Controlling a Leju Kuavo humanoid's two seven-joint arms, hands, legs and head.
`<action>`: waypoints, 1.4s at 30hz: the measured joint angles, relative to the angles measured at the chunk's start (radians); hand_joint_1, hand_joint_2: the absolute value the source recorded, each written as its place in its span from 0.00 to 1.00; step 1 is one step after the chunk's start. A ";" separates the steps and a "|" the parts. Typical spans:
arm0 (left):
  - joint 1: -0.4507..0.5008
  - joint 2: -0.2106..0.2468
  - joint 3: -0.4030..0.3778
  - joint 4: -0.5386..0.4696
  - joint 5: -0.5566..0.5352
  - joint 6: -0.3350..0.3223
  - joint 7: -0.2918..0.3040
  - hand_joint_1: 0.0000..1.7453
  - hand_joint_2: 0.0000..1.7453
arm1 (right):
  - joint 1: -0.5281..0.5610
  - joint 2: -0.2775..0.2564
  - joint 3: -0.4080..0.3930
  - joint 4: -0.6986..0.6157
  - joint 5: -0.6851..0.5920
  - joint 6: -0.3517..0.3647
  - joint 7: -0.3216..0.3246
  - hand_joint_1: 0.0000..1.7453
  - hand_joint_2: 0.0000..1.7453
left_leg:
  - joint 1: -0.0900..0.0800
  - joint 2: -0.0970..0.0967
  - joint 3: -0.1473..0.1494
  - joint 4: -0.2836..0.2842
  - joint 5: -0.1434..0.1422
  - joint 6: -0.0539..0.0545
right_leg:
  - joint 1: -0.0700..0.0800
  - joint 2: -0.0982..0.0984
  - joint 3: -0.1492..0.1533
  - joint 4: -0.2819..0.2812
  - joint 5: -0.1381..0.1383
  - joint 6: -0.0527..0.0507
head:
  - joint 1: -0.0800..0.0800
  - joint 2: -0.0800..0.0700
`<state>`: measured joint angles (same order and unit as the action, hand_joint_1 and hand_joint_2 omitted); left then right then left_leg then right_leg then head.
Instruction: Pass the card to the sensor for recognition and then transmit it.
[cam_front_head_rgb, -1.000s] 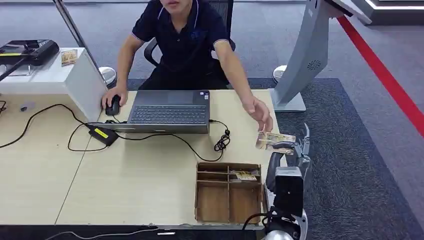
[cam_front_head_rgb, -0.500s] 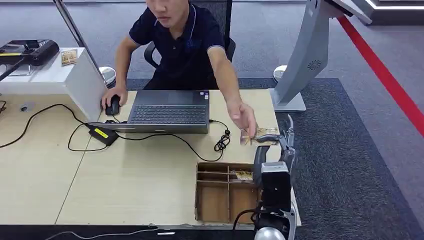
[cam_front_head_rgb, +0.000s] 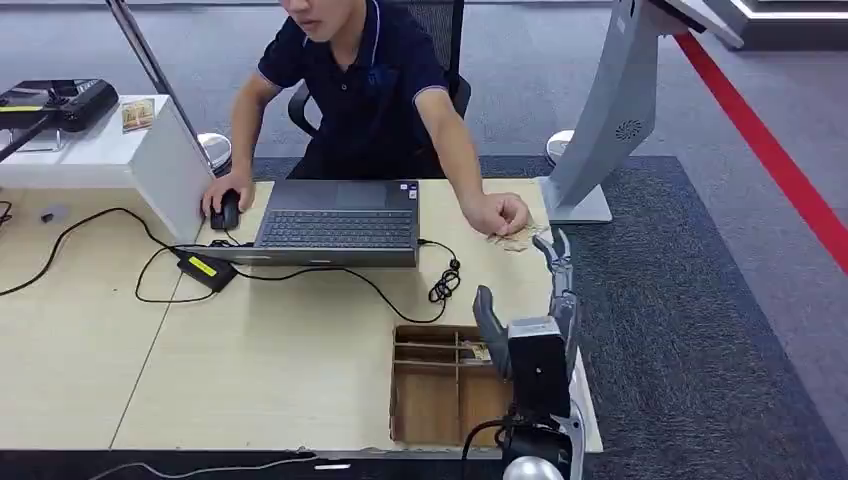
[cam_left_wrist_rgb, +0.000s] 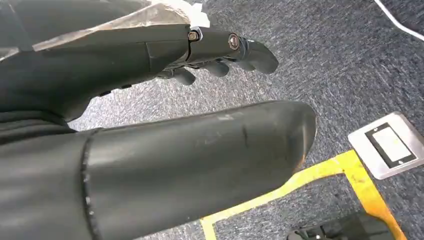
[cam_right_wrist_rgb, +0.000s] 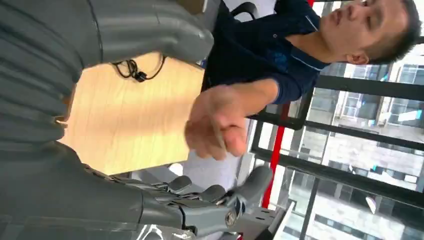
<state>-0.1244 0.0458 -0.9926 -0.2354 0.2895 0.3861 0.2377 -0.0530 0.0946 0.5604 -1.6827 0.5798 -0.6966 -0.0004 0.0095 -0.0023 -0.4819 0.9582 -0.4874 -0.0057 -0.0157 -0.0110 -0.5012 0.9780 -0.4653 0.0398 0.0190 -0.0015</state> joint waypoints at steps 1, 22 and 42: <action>0.000 0.000 0.000 0.000 0.000 0.000 0.000 0.00 0.00 | 0.000 -0.004 0.005 0.000 -0.003 0.000 0.005 0.00 1.00 | 0.000 0.000 0.000 0.000 0.000 0.000 | 0.000 0.000 0.000 0.000 0.000 0.000 | 0.000 0.000; 0.001 0.000 0.003 0.000 0.031 0.000 0.000 0.00 0.00 | 0.091 -0.106 0.012 -0.094 0.140 -0.002 0.140 0.00 1.00 | 0.000 0.000 0.000 0.000 0.000 0.000 | 0.000 0.000 0.000 0.000 0.000 0.000 | 0.000 0.000; 0.001 0.000 0.005 0.000 0.037 0.003 -0.006 0.00 0.00 | 0.149 -0.251 0.024 -0.134 0.357 -0.002 0.315 0.00 1.00 | 0.000 0.000 0.000 0.000 0.000 0.000 | 0.000 0.000 0.000 0.000 0.000 0.000 | 0.000 0.000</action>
<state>-0.1231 0.0462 -0.9880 -0.2354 0.3262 0.3891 0.2315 0.0962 -0.1568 0.5848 -1.8170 0.9370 -0.6981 0.3144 0.0094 -0.0023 -0.4821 0.9582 -0.4874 -0.0057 -0.0158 -0.0110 -0.5014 0.9777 -0.4654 0.0398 0.0187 -0.0015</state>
